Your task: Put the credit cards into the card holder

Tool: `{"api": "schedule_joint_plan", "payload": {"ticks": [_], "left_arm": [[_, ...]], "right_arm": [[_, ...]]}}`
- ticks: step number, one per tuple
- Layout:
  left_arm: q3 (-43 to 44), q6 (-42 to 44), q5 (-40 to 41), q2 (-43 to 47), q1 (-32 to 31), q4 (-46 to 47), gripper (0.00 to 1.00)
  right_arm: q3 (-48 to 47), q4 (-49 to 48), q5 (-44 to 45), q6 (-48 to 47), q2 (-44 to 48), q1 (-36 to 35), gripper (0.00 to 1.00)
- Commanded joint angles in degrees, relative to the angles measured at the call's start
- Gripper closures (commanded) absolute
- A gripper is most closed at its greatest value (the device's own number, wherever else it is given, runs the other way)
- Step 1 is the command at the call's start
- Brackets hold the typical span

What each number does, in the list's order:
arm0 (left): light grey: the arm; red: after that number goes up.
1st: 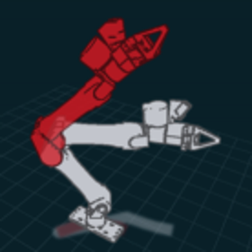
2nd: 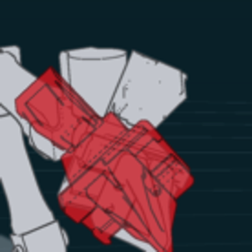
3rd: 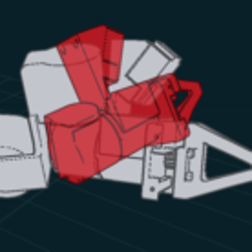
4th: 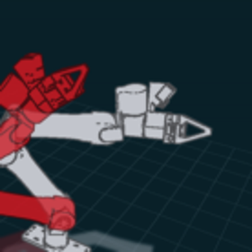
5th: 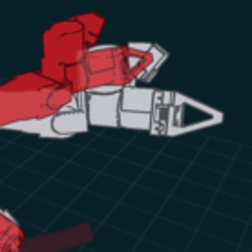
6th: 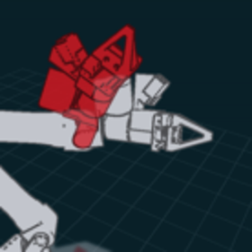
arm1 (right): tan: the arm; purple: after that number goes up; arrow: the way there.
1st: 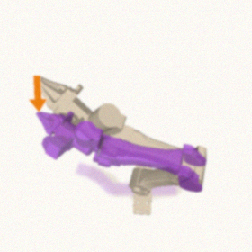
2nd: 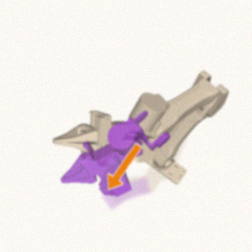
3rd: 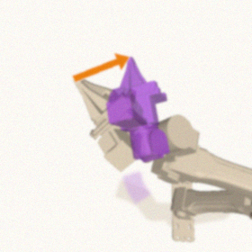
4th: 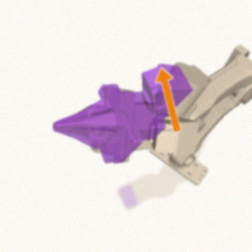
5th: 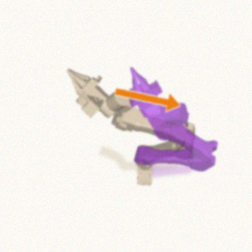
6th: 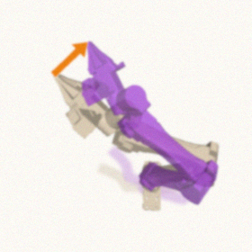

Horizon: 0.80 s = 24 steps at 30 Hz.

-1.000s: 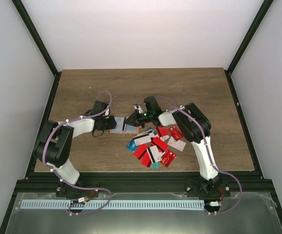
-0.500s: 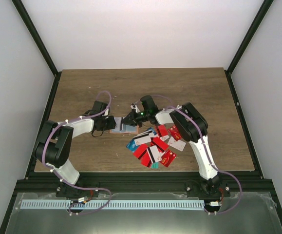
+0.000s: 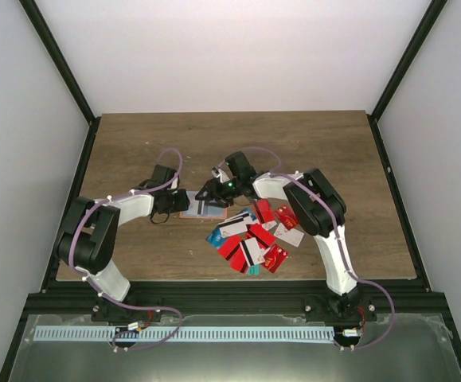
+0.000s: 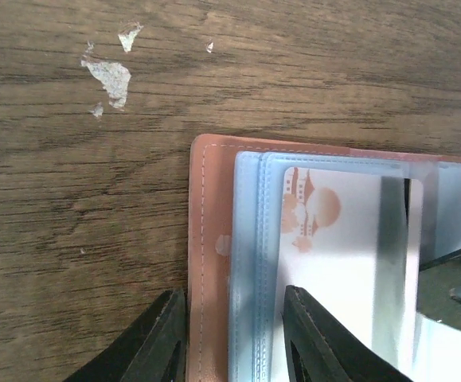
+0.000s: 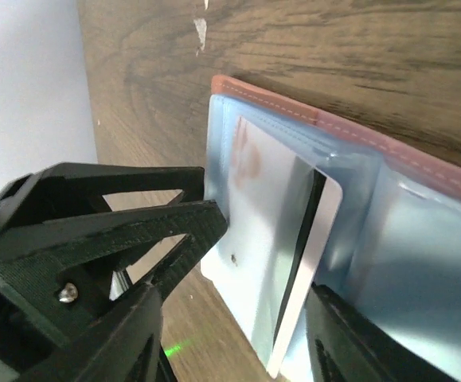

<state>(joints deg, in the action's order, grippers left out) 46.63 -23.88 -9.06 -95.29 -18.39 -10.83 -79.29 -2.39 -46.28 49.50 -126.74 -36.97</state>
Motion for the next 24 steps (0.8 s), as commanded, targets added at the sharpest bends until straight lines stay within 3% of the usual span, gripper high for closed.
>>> {"api": "schedule_joint_plan", "payload": {"ticks": [1, 8, 17, 24], "left_arm": [[-1.8, -0.5, 1.9, 0.5, -0.3, -2.8, 0.64], [-1.6, -0.8, 3.7, 1.9, -0.3, -3.9, 0.64], [-2.0, -1.5, 3.7, 12.2, -2.9, -8.7, 0.62], [-4.1, -2.6, -3.5, 18.1, -13.6, -5.5, 0.59]], "right_arm": [[-2.9, 9.9, 4.7, -7.1, 5.2, -0.4, 0.44], [-0.6, 16.6, 11.0, -12.2, 12.7, -0.2, 0.21], [16.5, 25.6, 25.6, -16.7, 32.1, -0.1, 0.19], [29.2, 32.5, 28.1, -16.4, 45.5, -0.4, 0.19]]}}
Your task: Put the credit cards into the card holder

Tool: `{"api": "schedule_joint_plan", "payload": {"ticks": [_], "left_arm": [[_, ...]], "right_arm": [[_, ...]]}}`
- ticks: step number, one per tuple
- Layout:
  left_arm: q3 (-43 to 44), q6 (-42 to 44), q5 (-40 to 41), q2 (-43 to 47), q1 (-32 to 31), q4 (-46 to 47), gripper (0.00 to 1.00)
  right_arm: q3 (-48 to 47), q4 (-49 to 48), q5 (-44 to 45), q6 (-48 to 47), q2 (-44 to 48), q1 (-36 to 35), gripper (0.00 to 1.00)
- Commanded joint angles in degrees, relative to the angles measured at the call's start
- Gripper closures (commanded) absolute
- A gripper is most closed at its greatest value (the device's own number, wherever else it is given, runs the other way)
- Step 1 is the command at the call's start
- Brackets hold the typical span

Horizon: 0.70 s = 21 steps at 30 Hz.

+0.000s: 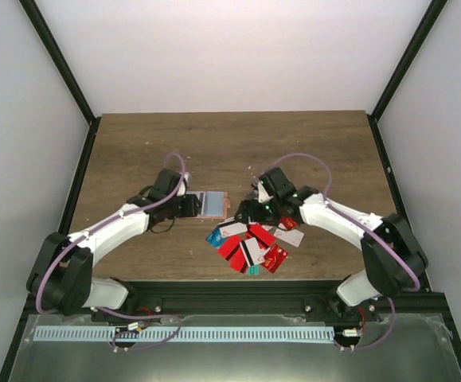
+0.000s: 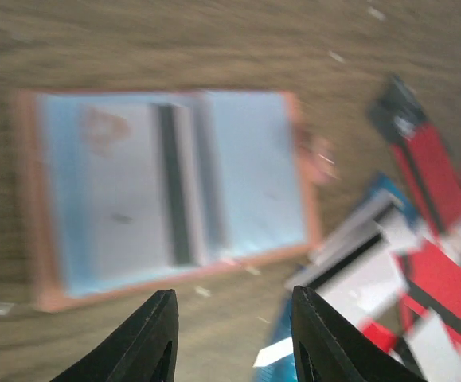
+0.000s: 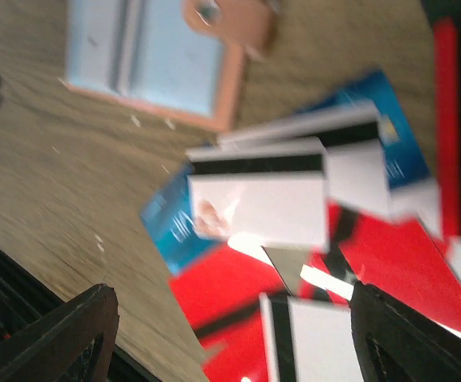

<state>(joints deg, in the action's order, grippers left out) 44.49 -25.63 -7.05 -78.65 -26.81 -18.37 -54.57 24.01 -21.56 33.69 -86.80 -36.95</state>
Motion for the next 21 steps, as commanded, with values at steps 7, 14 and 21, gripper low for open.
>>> {"api": "schedule_joint_plan", "payload": {"ticks": [7, 14, 21], "left_arm": [[-1.8, -2.4, -13.1, -4.8, -15.2, 13.0, 0.59], [3.4, -0.5, -15.4, -13.6, -21.8, 15.8, 0.58], [7.5, 0.7, -12.6, -23.3, -24.3, 16.6, 0.59]], "right_arm": [[15.1, 6.3, 0.7, 3.0, 13.0, -0.9, 0.19], [22.1, 5.1, 0.1, 6.7, 19.1, -1.0, 0.19], [26.5, 5.3, 0.5, 10.5, 25.0, -1.0, 0.19]]}}
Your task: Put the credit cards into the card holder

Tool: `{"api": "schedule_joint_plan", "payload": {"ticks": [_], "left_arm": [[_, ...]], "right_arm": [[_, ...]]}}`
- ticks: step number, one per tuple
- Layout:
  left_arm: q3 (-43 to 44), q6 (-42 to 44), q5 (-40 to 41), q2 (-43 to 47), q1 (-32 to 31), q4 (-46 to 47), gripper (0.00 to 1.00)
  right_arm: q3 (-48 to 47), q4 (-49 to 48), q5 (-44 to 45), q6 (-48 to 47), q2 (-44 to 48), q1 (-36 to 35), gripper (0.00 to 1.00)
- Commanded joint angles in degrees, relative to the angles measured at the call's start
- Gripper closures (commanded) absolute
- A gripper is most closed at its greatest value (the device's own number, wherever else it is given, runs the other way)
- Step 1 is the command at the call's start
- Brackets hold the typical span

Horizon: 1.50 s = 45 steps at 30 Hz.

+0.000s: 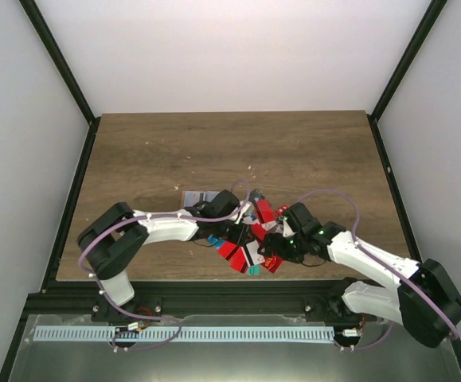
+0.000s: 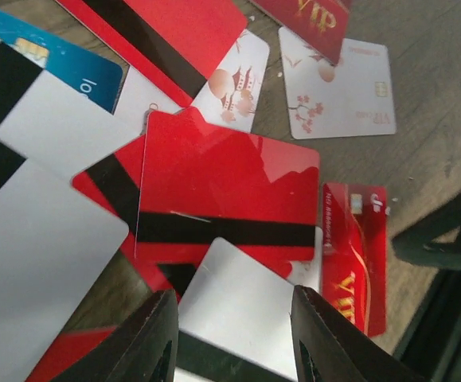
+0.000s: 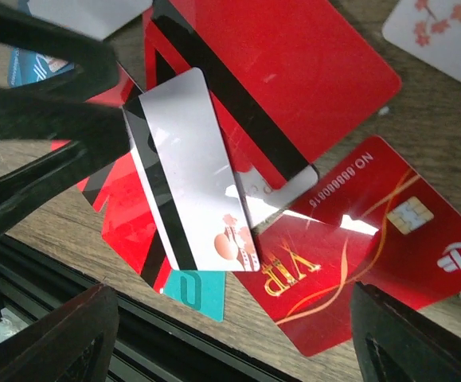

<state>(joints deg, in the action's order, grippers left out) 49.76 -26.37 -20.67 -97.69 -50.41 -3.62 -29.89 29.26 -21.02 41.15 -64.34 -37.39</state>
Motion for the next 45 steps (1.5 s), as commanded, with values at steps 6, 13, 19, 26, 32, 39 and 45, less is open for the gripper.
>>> {"api": "schedule_joint_plan", "payload": {"ticks": [6, 13, 19, 26, 32, 39, 45], "left_arm": [[3.0, 1.4, 0.7, -7.7, -3.5, 2.3, 0.59], [0.4, -2.1, 2.8, -5.1, -7.7, 3.1, 0.59], [-1.1, -4.5, 4.5, -3.1, -10.2, 4.2, 0.59], [-0.2, -5.0, 5.4, -3.7, -11.2, 3.8, 0.59], [0.6, -4.9, 5.3, -4.1, -11.2, 3.6, 0.59], [0.6, -4.6, 4.6, -4.4, -11.3, 3.7, 0.59], [0.1, -4.5, 4.3, -4.0, -11.3, 3.7, 0.59]], "right_arm": [[5.7, 1.5, -4.9, 4.5, 6.3, -0.6, 0.19], [9.6, 2.1, -12.7, 6.5, 9.3, -1.2, 0.18], [11.3, 1.3, -16.2, 7.6, 10.0, -1.4, 0.19], [15.6, -2.7, -19.6, 9.7, 10.7, -1.9, 0.24], [17.6, -10.8, -20.5, 13.3, 10.4, -1.9, 0.31], [18.6, -19.5, -18.3, 15.1, 7.4, -1.9, 0.4], [19.4, -24.0, -17.0, 15.6, 5.0, -1.9, 0.48]]}}
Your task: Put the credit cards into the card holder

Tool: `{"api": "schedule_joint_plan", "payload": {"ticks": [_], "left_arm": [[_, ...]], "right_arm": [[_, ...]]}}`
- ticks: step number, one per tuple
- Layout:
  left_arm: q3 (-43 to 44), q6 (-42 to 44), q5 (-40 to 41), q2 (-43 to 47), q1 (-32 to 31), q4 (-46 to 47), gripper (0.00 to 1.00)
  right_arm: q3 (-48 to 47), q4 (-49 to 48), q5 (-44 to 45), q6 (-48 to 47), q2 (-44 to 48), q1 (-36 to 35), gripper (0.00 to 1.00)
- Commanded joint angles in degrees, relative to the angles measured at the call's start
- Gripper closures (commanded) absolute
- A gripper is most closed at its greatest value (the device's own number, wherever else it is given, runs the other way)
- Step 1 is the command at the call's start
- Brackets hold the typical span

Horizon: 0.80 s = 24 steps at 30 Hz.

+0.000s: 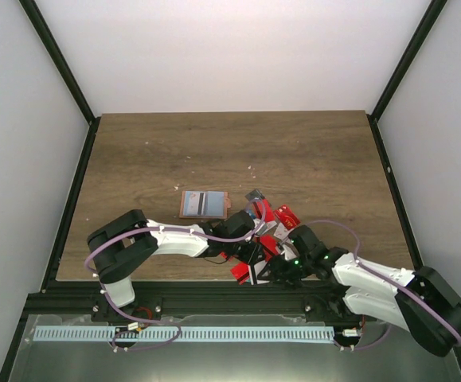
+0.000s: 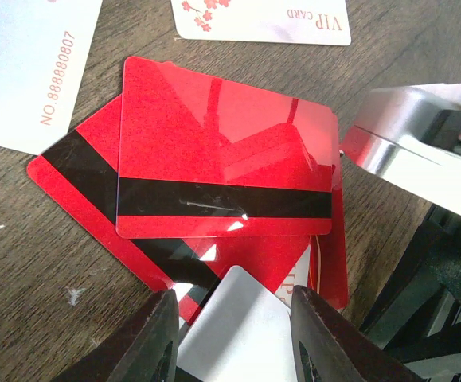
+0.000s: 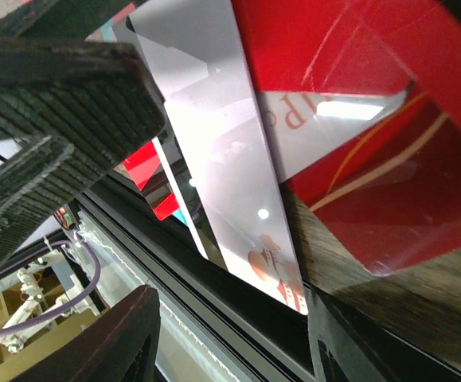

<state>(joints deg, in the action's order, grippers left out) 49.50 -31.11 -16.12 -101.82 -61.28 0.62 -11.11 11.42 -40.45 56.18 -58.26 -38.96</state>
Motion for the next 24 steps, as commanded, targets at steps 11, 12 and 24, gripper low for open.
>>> {"api": "schedule_joint_plan", "payload": {"ticks": [11, 12, 24], "left_arm": [[0.3, 0.5, -0.4, -0.4, -0.4, -0.2, 0.59], [0.3, 0.6, -0.4, -0.4, -0.3, -0.2, 0.59], [1.3, 0.0, -0.3, 0.6, -0.2, -1.0, 0.59]], "right_arm": [[2.3, -9.1, 2.9, 1.7, -1.3, -0.3, 0.71], [2.3, -9.1, 3.0, 1.7, -1.3, -0.4, 0.74], [1.9, -7.1, 2.2, 0.2, 0.8, -0.3, 0.99]]}}
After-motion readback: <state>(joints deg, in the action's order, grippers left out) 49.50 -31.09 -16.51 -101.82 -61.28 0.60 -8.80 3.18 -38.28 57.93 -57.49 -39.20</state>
